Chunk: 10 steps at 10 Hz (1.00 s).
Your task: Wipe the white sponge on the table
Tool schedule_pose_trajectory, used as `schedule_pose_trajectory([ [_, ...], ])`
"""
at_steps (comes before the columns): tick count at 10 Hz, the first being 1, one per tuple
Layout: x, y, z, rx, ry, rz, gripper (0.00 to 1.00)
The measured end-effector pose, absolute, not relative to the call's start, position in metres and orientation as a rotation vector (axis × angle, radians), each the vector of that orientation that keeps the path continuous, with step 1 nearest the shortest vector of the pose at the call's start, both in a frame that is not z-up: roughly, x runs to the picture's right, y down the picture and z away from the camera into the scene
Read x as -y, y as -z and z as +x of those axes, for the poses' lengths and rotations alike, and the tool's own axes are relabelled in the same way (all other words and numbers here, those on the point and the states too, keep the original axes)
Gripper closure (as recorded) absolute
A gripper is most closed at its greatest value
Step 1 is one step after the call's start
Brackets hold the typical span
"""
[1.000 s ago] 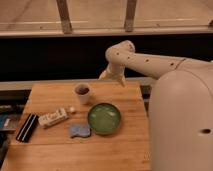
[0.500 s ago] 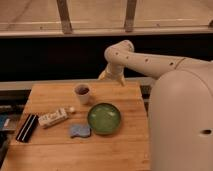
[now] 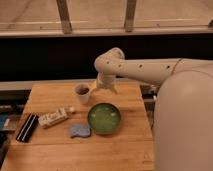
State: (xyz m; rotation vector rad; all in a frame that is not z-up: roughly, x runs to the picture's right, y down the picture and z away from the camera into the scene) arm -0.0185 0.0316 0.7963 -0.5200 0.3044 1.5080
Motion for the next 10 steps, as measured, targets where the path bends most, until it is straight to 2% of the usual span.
schedule_pose_trajectory([
  [4,-0.09,-0.762,-0.079,-0.261,-1.247,-0.619,0.2],
  [10,-0.097,-0.764,-0.091,-0.287,-1.188,-0.619,0.2],
])
